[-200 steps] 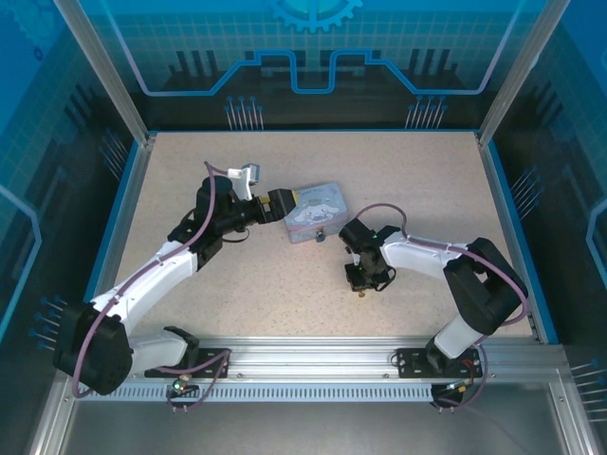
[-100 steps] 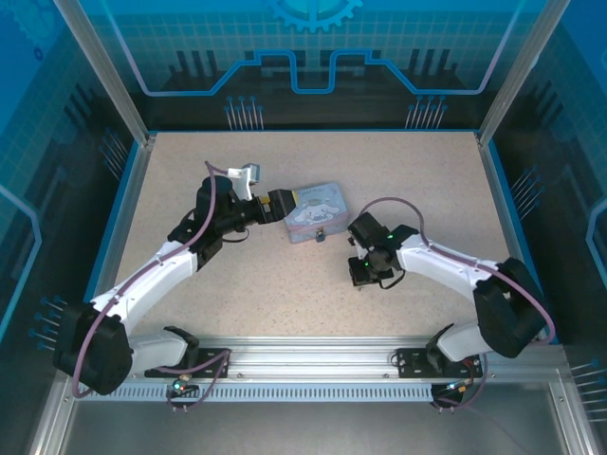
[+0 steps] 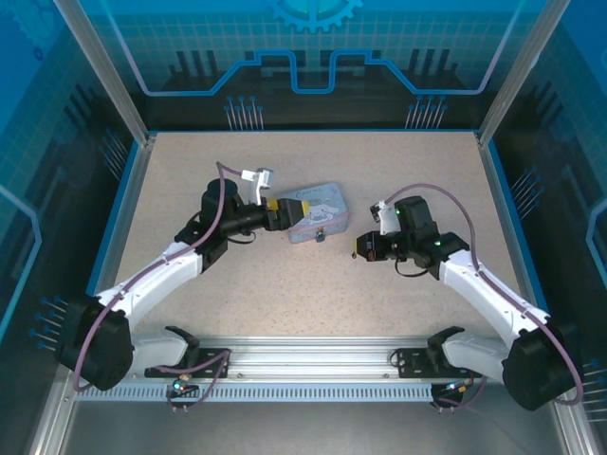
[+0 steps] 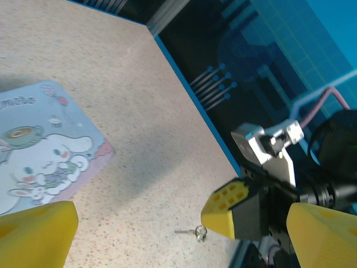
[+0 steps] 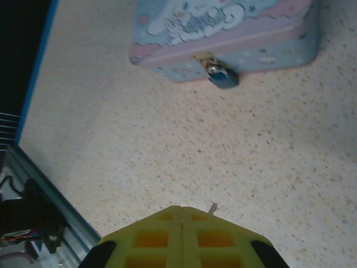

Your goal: Unlock the padlock with the key

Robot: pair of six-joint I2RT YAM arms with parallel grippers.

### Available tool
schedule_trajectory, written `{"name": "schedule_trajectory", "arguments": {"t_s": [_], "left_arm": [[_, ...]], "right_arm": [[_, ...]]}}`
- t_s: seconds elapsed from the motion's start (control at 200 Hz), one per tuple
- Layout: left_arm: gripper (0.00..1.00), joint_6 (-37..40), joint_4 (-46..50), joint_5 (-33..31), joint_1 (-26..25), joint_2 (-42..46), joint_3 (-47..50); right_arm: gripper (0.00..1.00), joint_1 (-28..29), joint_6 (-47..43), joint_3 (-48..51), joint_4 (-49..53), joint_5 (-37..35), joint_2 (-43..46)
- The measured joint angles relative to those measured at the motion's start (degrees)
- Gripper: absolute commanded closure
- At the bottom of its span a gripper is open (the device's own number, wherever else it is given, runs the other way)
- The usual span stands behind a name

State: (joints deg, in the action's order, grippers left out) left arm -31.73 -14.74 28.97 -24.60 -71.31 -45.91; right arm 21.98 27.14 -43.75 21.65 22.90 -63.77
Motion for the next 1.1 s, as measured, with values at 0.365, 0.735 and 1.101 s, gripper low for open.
{"name": "schedule_trajectory", "arguments": {"t_s": [0.365,0.735,1.101], "left_arm": [[0.08,2.1,-12.3,8.6,-6.9,-5.2,0.5],[0.30,2.3,-17.2,14.0,-10.3,-10.3,-2.7],[0.60,2.1,-19.5,15.6,-10.8,-10.7,-3.6]], "right_arm": [[0.94,-1.2,1.4,-0.6,-12.1,11.8,7.4],[0.93,-1.2,3.7,-3.7,-20.0,14.8,8.7],[0.93,-1.0,5.2,-3.7,-21.8,15.1,8.1]]}}
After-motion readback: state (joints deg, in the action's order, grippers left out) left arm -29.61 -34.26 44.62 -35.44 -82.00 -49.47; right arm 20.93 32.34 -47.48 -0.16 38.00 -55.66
